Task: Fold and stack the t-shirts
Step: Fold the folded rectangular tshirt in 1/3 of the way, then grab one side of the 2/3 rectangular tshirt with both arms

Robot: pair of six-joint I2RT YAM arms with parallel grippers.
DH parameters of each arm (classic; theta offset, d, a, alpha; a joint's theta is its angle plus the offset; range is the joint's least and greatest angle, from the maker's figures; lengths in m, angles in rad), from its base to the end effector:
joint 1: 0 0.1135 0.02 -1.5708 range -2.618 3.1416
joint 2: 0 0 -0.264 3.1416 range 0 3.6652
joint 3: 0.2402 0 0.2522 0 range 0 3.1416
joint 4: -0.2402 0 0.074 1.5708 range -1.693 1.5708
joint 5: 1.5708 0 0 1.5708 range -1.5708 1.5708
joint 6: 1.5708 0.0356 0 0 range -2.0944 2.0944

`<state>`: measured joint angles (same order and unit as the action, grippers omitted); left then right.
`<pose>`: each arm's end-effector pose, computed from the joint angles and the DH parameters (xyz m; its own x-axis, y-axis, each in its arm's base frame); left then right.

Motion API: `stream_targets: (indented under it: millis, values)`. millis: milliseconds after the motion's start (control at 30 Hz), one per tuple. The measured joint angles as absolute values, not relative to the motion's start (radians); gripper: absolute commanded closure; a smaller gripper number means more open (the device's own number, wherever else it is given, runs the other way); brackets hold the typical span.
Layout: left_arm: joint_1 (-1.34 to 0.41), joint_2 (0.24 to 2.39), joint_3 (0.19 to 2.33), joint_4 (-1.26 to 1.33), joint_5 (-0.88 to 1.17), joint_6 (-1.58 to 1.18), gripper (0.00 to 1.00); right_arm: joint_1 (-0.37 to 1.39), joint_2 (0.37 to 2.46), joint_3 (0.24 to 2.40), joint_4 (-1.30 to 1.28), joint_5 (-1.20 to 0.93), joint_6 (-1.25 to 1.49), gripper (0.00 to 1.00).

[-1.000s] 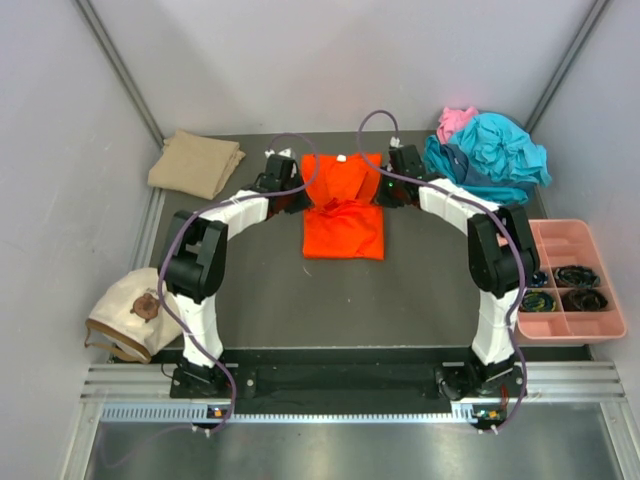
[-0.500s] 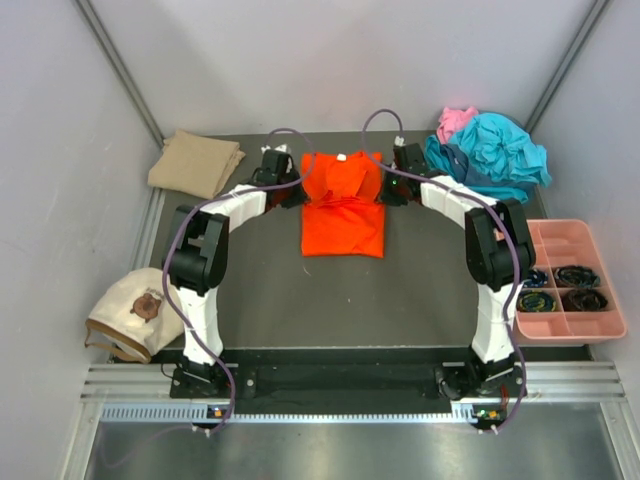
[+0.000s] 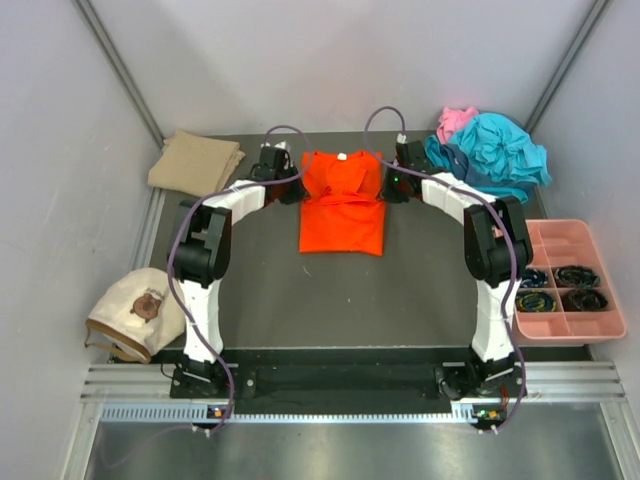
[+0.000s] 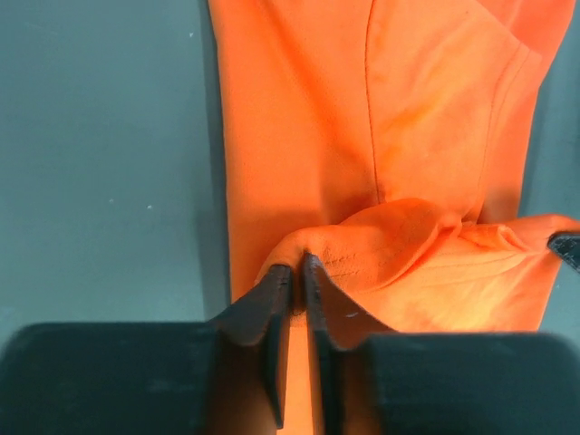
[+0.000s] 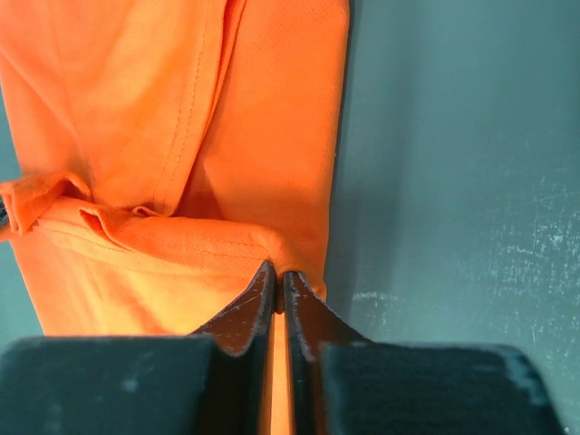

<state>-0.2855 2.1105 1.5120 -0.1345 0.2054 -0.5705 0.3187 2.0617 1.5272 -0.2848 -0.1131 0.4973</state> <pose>0.4516 -0.1401 0.1787 -0.7678 -0.3256 -0.5518 0.0077 0.8564 -0.5162 0.4360 0.1481 0.1933 -0.7933 0.2374 -0.5607 -0.0069 0.9173 0.3982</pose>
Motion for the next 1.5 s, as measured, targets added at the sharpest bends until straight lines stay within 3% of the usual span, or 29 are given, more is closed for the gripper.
stream_targets:
  millis: [33,67,200,500,933,1133,1367,1500]
  values:
    - [-0.284,2.115,1.517,-0.135,0.213,-0.57,0.5,0.318,2.062,1.528,-0.285,-0.115,0.496,0.75]
    - [-0.284,2.12,1.523,-0.134,0.219,-0.567,0.41,0.318,2.063,1.528,-0.285,-0.115,0.495,0.59]
    - [-0.284,2.131,1.539,-0.134,0.226,-0.572,0.01,0.318,2.063,1.528,-0.284,-0.1,0.49,0.42]
    - [-0.254,2.083,1.52,-0.133,0.169,-0.577,0.01,0.313,1.956,1.478,-0.284,0.001,0.469,0.35]
    - [-0.276,1.708,1.081,-0.045,0.179,-0.614,0.01,0.32,1.6,1.051,-0.231,-0.047,0.488,0.32]
    - [-0.351,1.665,0.873,-0.006,0.187,-0.63,0.01,0.365,1.533,0.865,-0.215,-0.073,0.53,0.32]
    - [-0.35,1.639,0.813,0.072,0.189,-0.651,0.01,0.377,1.531,0.822,-0.144,-0.1,0.57,0.35]
    - [-0.35,1.639,0.809,0.086,0.186,-0.652,0.09,0.377,1.57,0.822,-0.09,-0.121,0.581,0.39]
